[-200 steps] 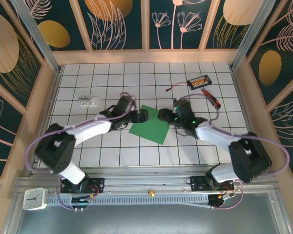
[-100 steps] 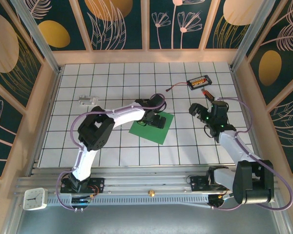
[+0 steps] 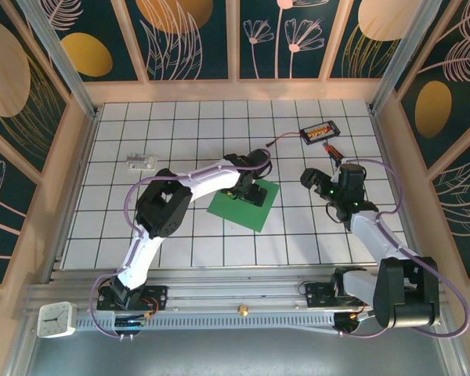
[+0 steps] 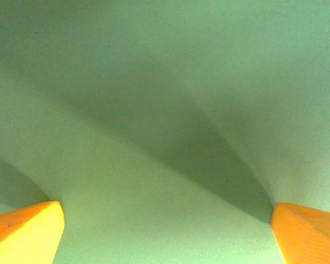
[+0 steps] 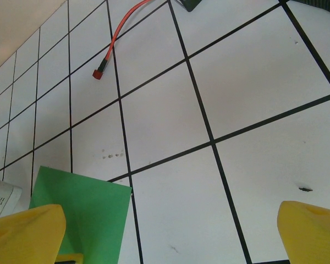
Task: Fold a paper plane with a square sheet of paper (pick it up from the middle)
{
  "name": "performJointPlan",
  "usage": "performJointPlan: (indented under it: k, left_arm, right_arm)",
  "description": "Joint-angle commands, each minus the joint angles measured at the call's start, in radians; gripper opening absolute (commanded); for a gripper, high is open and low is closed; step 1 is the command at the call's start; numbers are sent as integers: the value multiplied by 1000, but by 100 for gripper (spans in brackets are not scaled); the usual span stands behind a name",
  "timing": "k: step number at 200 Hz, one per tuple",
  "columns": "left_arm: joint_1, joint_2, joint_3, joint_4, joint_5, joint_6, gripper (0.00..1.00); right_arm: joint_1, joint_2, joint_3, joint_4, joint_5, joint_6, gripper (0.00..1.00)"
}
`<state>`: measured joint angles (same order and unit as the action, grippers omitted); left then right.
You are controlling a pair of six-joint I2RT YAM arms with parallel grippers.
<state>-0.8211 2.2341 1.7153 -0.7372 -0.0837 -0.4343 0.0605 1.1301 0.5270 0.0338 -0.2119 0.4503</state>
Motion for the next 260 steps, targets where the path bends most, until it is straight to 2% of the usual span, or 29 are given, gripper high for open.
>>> performJointPlan:
  k: [1,134,154,181,202,224,240,260]
  left_arm:
    - [4,47,-5,-49,12,19,94]
    - [4,5,-39,16,45,8,78]
    - [4,-7,-43,37,62,1,70]
    - [13,-65,-94,121,115,-18,48]
    - [25,-156,-171,252,219,-50,37]
    - [42,-331,-313,532,418,-153,34]
    - [75,-464,-499,894,587,-341,32]
    - [134,-541,-710,1251,682,-609,27]
  right_arm:
    - [-4,-16,-15,28,-17,-10,99]
    - [-4,-2,-11,23,-14,-10,99]
    - [-5,1,-9,21,-14,-10,99]
    - [-4,1,-8,19,-12,-11,99]
    - [-4,-5,1,9,-12,-11,99]
    - [-5,-28,25,-22,-19,-13,99]
    - [-3,-56,48,-48,-29,-15,99]
    - [1,-82,73,-54,-85,-35,98]
